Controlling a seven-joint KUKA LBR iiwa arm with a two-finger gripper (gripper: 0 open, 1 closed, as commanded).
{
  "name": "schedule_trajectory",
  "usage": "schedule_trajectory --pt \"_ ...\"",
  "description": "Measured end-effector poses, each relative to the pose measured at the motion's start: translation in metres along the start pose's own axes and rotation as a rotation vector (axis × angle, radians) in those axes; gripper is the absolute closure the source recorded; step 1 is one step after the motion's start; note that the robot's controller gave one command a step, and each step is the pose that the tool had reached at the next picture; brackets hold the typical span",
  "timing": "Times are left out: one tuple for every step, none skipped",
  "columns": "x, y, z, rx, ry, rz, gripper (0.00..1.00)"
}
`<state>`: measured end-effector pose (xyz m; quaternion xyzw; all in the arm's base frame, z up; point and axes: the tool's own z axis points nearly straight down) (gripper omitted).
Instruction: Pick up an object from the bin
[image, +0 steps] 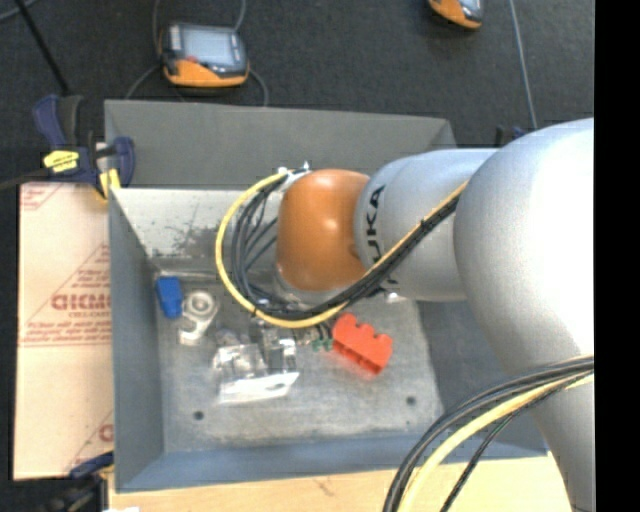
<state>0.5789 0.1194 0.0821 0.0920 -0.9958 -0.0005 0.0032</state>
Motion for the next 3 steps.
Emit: schedule_trajectory --pt "-0.003 -0.008 -0.117 0.003 -0.019 0.003 1.0" --pt "-0.011 -0.016 -0.224 0.003 -0.02 0.01 1.0" --pt "0.034 0.013 -0.178 0.002 -0.007 -0.256 1.0"
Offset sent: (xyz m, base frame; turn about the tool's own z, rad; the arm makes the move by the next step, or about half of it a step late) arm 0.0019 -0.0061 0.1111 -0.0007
